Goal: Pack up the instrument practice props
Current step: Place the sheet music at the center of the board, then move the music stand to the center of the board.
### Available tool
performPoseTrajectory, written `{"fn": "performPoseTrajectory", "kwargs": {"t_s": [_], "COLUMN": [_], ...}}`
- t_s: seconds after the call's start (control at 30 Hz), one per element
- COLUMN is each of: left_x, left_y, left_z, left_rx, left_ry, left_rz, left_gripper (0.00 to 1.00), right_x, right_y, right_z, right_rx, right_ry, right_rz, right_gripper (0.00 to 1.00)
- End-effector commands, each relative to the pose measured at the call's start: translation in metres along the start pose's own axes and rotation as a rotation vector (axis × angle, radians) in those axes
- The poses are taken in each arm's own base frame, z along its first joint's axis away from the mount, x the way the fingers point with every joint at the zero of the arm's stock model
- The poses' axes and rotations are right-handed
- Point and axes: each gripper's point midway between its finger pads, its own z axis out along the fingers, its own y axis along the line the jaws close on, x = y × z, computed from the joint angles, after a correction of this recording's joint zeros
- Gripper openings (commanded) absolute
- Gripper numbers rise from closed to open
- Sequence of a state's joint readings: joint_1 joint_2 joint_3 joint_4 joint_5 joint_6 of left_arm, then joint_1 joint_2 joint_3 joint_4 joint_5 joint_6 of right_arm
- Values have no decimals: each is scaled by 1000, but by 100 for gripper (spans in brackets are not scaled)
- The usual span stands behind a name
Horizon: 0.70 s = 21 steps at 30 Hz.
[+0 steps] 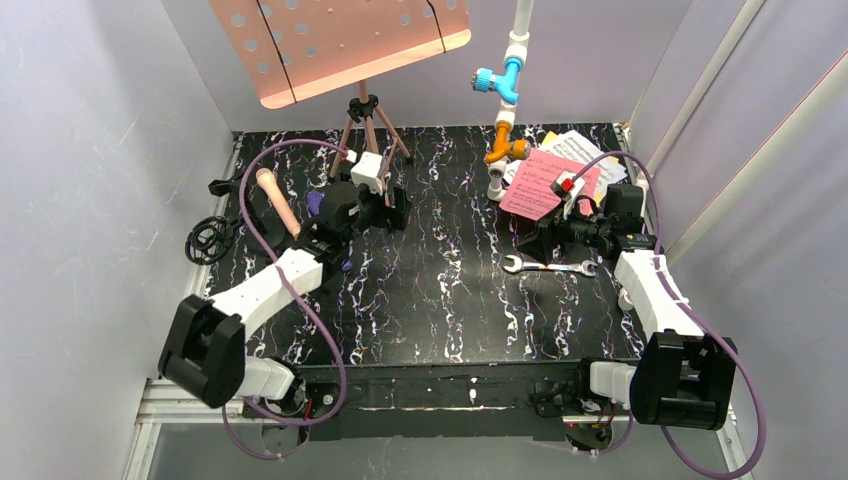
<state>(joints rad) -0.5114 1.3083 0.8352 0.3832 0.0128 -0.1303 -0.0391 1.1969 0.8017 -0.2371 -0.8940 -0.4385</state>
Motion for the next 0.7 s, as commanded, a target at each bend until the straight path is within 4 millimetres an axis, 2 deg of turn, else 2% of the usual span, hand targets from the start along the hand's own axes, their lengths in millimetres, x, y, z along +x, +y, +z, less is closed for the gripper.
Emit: {"fn": "performPoseTrajectory", "kwargs": {"t_s": [0.0,0.2,0.3,0.47,0.67], "left_x": [-35,-35,-38,-39,-48], "left_y": [31,46,55,66,72], "left_z": [20,50,61,79,89], "left_rx": [-158,-214,-258,-288,-307], "left_ry": [-108,-101,-102,-95,-108], "left_rz": [20,-3,-3,12,24], "left_gripper": [86,70,51,49,34], "right_x": [-11,-11,-12,-13,-14], "right_y": [4,5,6,7,7], "right_z": [-3,-3,-3,-4,-4], "right_rx": [-16,-18,-22,-25,-23], "right_ry": [-38,-40,-43,-46,-45], "right_rz": [-42,-40,-40,-41,-42], "right_gripper": [98,98,98,98,98]}}
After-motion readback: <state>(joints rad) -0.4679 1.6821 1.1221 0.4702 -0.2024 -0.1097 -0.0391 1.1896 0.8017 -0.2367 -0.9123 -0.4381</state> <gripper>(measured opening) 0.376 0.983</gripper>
